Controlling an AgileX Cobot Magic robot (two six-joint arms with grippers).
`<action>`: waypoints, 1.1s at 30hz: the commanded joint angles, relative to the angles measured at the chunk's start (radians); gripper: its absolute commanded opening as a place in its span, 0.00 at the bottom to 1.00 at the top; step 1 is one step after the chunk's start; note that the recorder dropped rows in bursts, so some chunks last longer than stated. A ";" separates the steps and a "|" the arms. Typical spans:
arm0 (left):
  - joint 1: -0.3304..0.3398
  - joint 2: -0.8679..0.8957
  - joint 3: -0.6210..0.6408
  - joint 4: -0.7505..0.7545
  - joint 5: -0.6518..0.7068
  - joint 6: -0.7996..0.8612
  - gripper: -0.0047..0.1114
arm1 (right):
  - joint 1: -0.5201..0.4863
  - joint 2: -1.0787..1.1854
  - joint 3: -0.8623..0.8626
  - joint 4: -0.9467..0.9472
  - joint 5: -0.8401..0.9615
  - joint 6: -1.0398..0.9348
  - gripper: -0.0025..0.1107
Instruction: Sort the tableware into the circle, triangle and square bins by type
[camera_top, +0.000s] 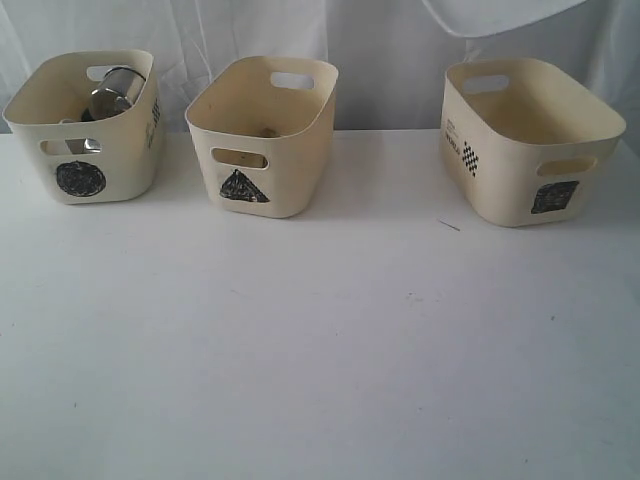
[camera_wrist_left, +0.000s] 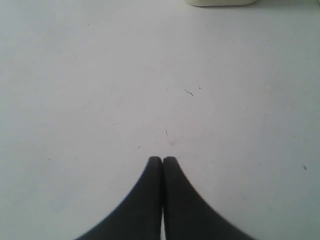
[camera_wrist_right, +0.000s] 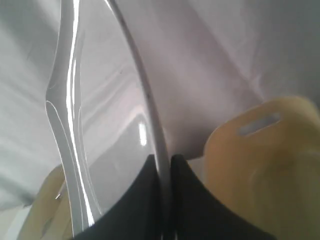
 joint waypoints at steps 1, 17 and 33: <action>-0.005 -0.005 0.001 0.002 0.014 0.002 0.05 | -0.012 -0.006 -0.011 -0.040 -0.219 0.015 0.02; -0.005 -0.005 0.001 0.002 0.014 0.002 0.05 | 0.033 0.149 -0.006 -0.395 -0.486 0.007 0.02; -0.005 -0.005 0.001 0.002 0.014 0.002 0.05 | 0.051 0.161 -0.006 -0.354 -0.303 -0.027 0.27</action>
